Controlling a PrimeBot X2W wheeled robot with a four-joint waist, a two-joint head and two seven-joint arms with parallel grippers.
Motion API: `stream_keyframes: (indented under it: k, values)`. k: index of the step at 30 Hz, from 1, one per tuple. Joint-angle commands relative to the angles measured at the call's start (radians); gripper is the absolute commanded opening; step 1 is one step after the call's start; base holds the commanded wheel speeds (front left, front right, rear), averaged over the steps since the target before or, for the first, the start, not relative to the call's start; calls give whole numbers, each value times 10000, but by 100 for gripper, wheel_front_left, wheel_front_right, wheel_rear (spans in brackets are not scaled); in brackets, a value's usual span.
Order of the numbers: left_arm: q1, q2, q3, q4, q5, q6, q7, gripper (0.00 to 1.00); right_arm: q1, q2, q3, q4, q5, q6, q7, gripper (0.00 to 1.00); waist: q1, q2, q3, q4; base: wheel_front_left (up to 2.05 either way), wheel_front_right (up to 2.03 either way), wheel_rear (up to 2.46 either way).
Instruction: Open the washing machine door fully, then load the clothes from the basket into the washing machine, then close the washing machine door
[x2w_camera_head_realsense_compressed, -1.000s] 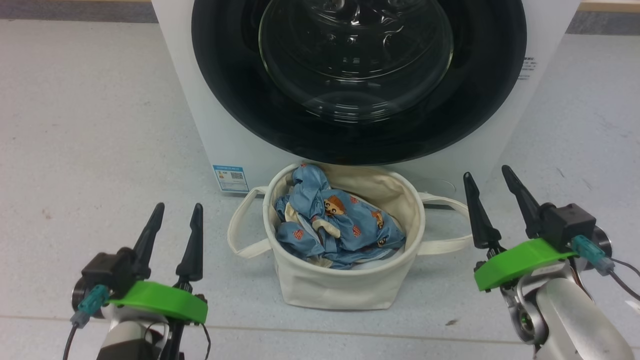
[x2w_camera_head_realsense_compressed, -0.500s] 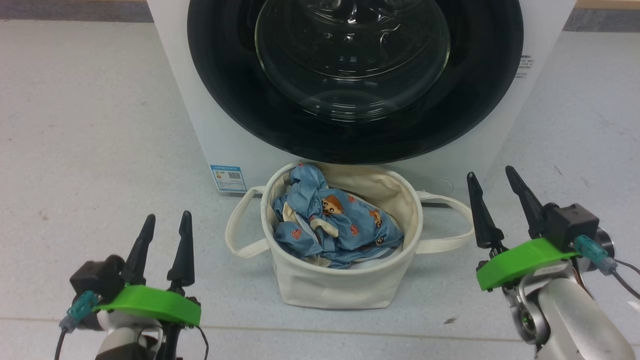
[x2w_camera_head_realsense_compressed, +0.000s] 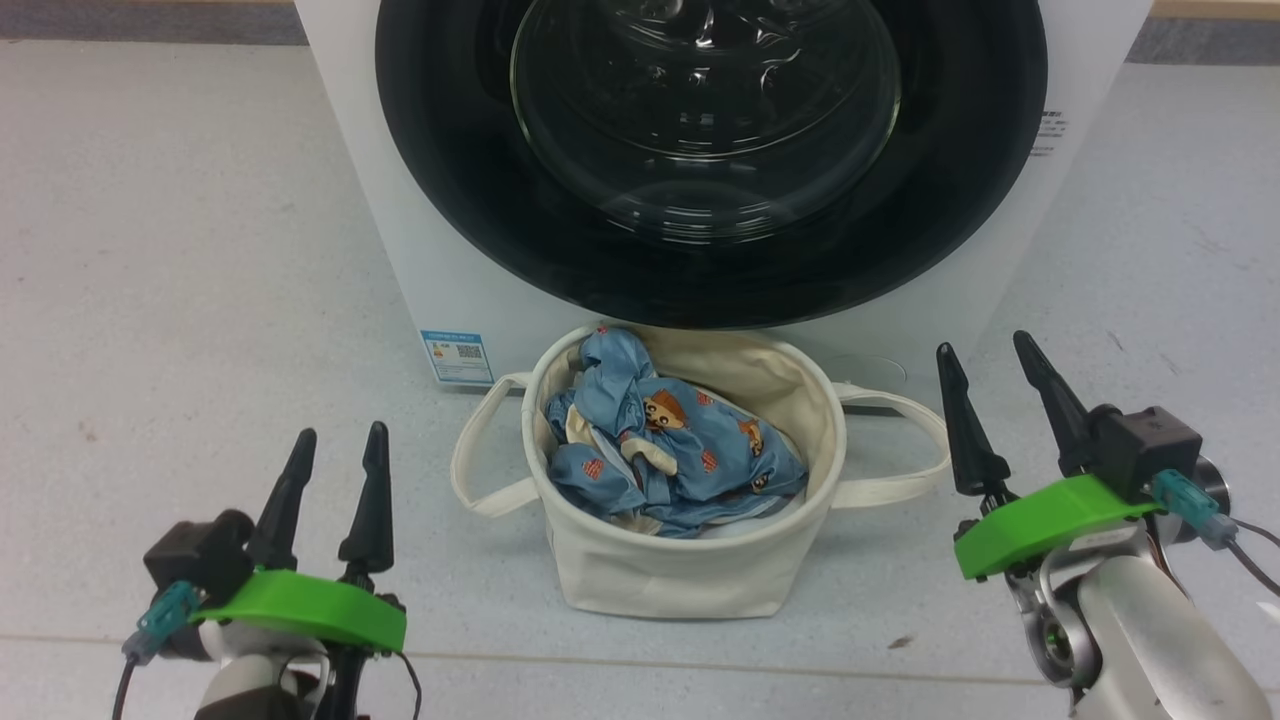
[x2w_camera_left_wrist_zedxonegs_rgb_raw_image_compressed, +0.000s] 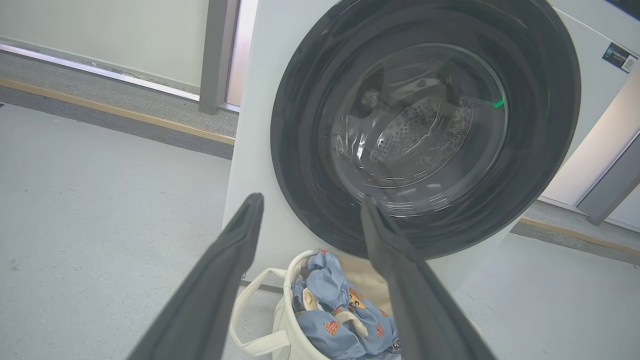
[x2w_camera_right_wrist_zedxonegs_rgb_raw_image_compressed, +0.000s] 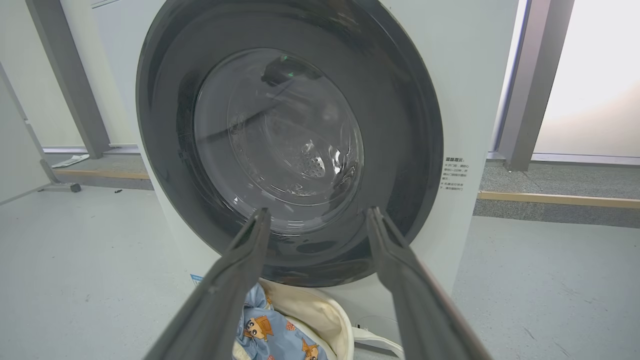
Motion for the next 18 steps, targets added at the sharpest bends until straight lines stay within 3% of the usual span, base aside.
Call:
stream_keyframes:
  k: [1,11,18]
  values:
    - [-492,135,212,-247,-12,-55,-120,100,-111,-21,123,-285,34,2,-124,100,0,0,-13,-3,0,0,0]
    - [-491,155,255,-186,107,-60,-120,100,-91,-25,71,-182,2,2,-124,100,0,0,-32,-42,1,2,-3]
    - [-500,152,215,-195,146,-63,-120,100,-112,9,51,-159,-1,2,-124,100,0,0,-29,-54,49,31,-80]
